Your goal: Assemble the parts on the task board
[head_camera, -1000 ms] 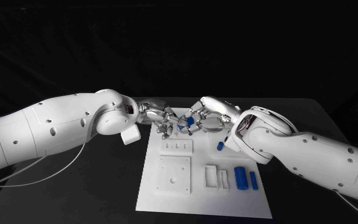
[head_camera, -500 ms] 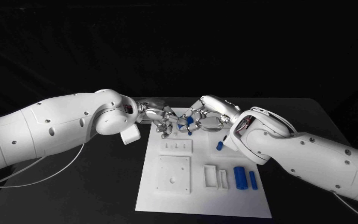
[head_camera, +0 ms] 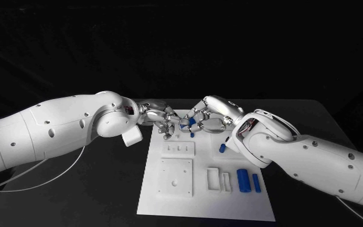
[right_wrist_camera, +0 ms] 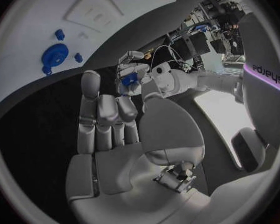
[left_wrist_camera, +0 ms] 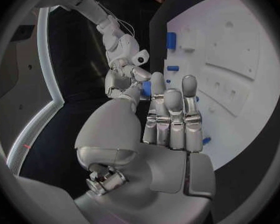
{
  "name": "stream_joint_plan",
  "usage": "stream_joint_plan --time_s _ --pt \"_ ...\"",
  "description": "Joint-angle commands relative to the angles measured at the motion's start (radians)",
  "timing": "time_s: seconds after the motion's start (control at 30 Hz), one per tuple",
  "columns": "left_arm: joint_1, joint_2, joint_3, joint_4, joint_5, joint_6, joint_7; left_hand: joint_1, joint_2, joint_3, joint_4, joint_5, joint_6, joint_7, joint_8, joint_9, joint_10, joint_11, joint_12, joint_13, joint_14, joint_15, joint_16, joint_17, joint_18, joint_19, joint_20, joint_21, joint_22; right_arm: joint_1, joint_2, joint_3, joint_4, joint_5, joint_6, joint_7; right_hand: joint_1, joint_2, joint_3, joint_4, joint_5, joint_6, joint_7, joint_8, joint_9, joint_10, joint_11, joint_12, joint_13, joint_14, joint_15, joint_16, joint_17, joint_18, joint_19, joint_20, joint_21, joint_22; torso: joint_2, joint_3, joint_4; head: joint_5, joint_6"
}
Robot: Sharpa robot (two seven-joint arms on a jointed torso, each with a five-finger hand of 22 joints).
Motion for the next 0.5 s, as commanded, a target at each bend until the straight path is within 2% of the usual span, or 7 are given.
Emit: stream_joint_plan --time_s 0.03,0.17,0.5 --pt "0.0 0.003 -0.001 0.0 0.028 -0.002 0.002 0.033 0.021 -0.008 0.0 0.0 0.0 -0.005 0.004 -0.005 -0.002 -0.004 -0.007 -0.002 -0.004 -0.005 -0.004 -0.002 -0.019 0.004 0.0 -0.006 0.018 -0.001 0.002 0.0 0.002 -0.031 -0.019 -0.023 -0.004 -0.005 0.009 0.007 0.002 0.022 -0.012 0.007 0.052 0.006 0.0 0.0 0.006 0.007 0.002 0.003 0.002 -0.014 0.008 0.001 -0.005 0.008 0.0 -0.0004 -0.0001 -0.001 0.0" --pt "-0.001 0.005 -0.002 -0.002 0.038 -0.001 0.002 0.03 0.01 -0.018 -0.006 0.011 -0.002 -0.005 0.004 -0.019 -0.003 -0.003 -0.009 -0.004 -0.007 -0.005 -0.004 -0.004 -0.02 0.003 0.001 -0.011 0.018 -0.002 0.004 0.0 0.002 -0.038 -0.013 -0.032 -0.004 -0.012 0.024 0.014 0.002 0.024 -0.014 0.007 0.051 0.011 -0.001 -0.007 0.014 0.009 0.0 0.0 0.005 -0.016 0.014 0.0 -0.013 0.024 0.0 0.0001 0.0001 -0.002 0.0" --pt "-0.001 0.007 -0.003 -0.004 0.053 -0.003 0.0 0.0 0.002 -0.031 -0.013 0.021 -0.007 -0.003 0.004 -0.049 -0.01 0.0 -0.012 -0.006 -0.014 -0.002 -0.005 -0.007 -0.021 0.001 0.003 -0.02 0.018 -0.004 0.007 0.0 0.003 -0.049 0.004 -0.047 -0.015 -0.023 0.035 0.032 0.013 0.026 -0.014 0.007 0.05 0.014 -0.001 -0.013 0.018 0.011 0.0 -0.001 0.006 -0.018 0.019 -0.001 -0.023 0.036 0.0 0.0008 -0.0002 -0.004 -0.001"
